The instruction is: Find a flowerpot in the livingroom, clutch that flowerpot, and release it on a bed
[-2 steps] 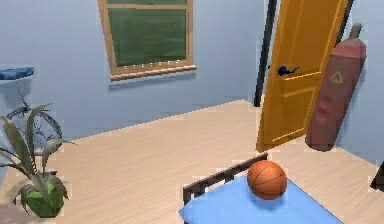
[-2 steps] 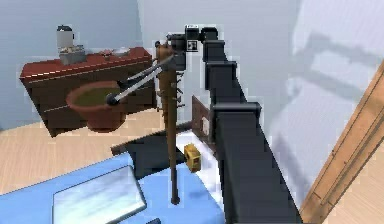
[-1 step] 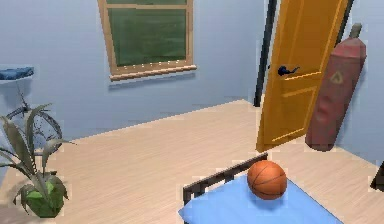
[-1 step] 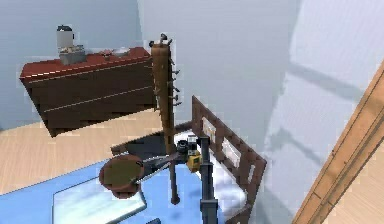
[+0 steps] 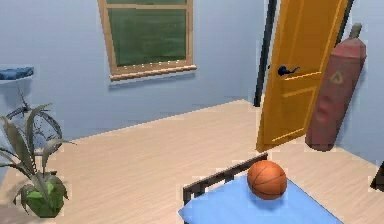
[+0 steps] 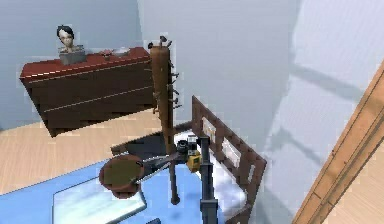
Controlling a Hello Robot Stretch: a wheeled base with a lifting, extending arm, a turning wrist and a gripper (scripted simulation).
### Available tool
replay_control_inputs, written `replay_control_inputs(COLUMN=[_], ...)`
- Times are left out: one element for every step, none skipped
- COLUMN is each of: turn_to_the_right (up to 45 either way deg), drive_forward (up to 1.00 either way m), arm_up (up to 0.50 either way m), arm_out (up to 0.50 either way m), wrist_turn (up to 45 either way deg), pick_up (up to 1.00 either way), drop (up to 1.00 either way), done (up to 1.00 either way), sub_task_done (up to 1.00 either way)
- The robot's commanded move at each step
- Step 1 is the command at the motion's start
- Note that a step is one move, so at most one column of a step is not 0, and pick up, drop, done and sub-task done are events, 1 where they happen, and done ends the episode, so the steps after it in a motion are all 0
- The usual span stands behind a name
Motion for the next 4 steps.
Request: replay_control_inputs(turn_to_the_right=[0.0, 0.0, 0.0, 0.0], drive_forward=[0.0, 0.0, 0.0, 0.0], arm_up=[0.0, 0.1, 0.0, 0.0], arm_out=[0.0, 0.0, -0.08, 0.0], wrist_turn=[0.0, 0.0, 0.0, 0.0], pick_up=[0.0, 0.0, 0.0, 0.0], drop=[1.0, 0.0, 0.0, 0.0], done=[0.0, 0.0, 0.0, 1.0], sub_task_done=[0.0, 0.0, 0.0, 0.0])
